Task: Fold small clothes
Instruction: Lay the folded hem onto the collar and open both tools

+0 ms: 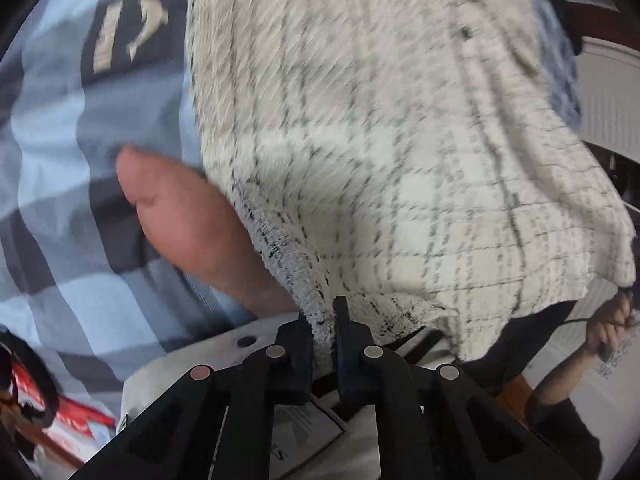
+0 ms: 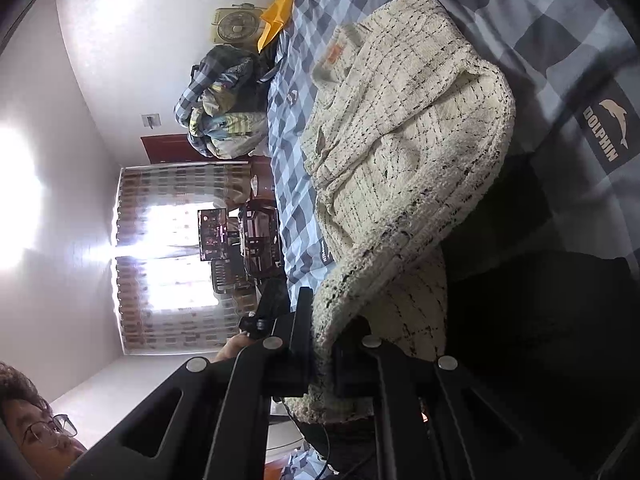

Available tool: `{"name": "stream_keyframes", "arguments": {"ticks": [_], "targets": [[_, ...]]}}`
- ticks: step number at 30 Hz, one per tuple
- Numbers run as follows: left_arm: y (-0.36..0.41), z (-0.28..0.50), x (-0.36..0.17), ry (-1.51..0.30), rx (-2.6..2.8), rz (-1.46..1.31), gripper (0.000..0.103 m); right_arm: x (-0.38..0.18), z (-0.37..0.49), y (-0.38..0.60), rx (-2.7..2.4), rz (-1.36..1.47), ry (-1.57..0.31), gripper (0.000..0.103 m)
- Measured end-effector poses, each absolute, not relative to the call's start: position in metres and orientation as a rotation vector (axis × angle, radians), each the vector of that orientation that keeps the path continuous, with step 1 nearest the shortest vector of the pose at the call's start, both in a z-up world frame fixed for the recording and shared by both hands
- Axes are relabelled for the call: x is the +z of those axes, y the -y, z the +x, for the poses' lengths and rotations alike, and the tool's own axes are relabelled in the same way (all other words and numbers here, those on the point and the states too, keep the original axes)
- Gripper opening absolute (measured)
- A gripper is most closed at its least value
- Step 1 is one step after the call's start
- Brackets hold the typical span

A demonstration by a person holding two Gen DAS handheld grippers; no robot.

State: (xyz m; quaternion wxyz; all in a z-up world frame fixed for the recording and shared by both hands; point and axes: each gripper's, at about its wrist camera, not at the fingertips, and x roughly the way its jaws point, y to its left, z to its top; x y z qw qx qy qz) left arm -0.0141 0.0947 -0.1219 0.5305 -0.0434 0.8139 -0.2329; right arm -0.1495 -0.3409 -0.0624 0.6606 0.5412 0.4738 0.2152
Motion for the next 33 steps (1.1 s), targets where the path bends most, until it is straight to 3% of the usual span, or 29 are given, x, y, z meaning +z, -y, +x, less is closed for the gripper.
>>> {"name": "stream_keyframes", "arguments": {"ticks": [4,12,19,25,33], "targets": [[-0.11,-0.01,-0.081,-1.8,-0.626,-0.255,0.007,-0.056,-0.152,0.344,0.529,1.241,-1.041,0.006],[-0.169,0.003,-0.003,-1.349,-0.845,-0.825,0.007,-0.05,-0.143,0.357,0.53,1.295,-0.958,0.006],[-0.171,-0.053,0.03,-1.258,-0.866,-0.747,0.006,-0.024,-0.165,0.333,0.502,1.095,-1.01,0.004],[-0.145,-0.087,0.057,-1.236,-0.965,-0.643,0.006,-0.031,-0.183,0.308,0.585,1.135,-1.056,0.004],[-0.186,-0.085,0.083,-1.085,-0.969,-0.818,0.006,-0.012,-0.204,0.333,0.62,1.229,-0.931,0.004]]}}
